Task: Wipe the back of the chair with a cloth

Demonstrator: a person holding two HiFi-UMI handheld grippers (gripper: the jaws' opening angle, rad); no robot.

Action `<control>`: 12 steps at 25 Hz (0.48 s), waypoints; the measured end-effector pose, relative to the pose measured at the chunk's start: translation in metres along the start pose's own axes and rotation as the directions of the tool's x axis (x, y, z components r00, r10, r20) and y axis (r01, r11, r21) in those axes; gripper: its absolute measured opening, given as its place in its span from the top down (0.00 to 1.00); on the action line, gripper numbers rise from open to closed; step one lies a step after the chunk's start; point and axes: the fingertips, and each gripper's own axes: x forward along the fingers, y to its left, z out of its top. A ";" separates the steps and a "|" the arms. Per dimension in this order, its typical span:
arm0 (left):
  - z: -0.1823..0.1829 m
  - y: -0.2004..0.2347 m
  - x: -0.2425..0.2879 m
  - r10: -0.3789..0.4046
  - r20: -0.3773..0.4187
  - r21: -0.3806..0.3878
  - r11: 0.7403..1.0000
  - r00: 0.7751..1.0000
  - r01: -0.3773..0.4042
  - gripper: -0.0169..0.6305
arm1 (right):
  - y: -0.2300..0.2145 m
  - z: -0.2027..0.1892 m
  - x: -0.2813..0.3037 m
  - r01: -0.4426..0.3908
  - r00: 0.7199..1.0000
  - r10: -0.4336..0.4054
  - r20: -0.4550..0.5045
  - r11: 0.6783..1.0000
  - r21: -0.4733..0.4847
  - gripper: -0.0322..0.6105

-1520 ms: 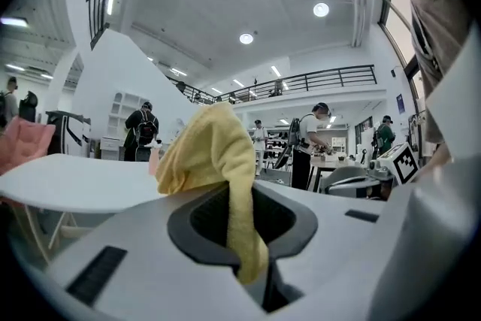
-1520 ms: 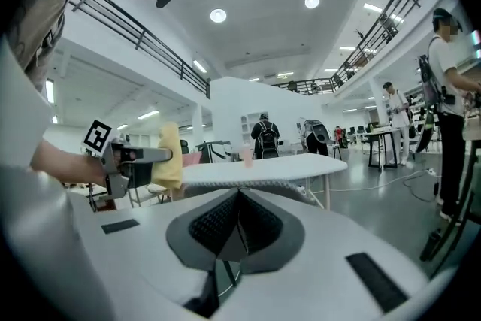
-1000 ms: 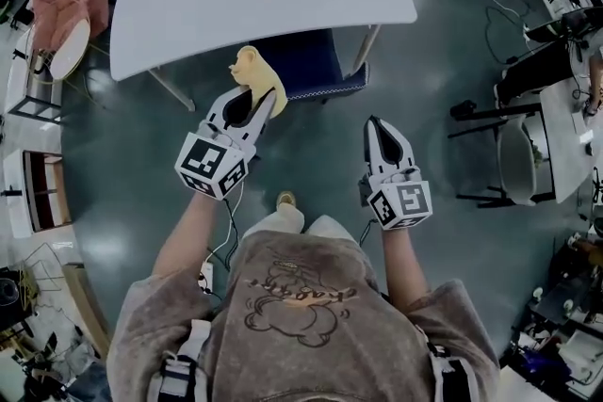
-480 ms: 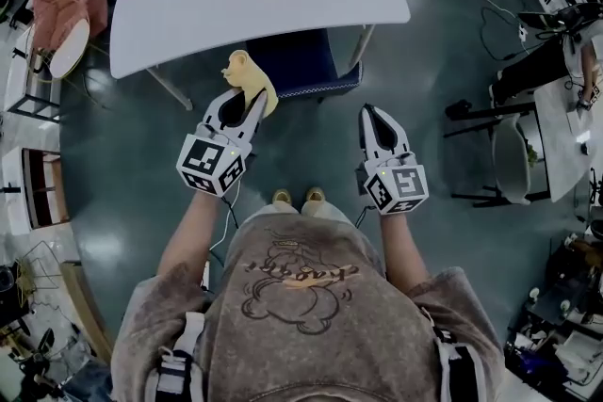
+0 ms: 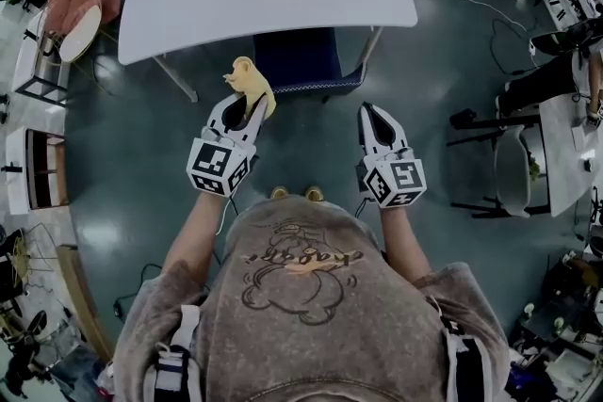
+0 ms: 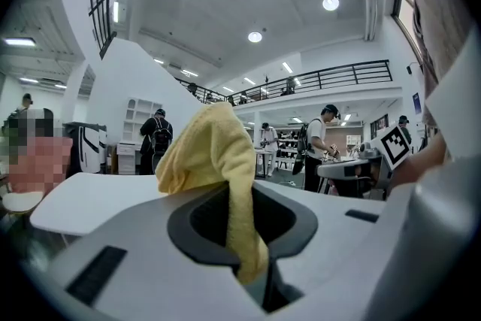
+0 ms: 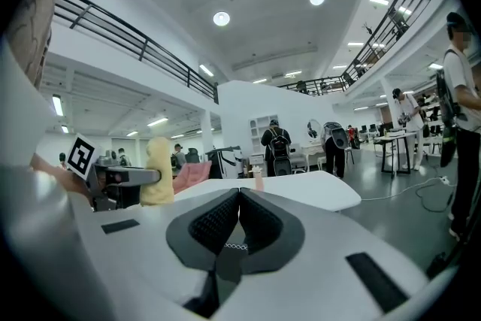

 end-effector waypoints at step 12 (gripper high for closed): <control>-0.035 0.003 -0.007 0.087 0.006 -0.059 0.995 0.996 -0.086 0.88 | 0.006 -0.032 0.019 0.005 1.000 -0.005 -0.003 1.000 0.017 0.91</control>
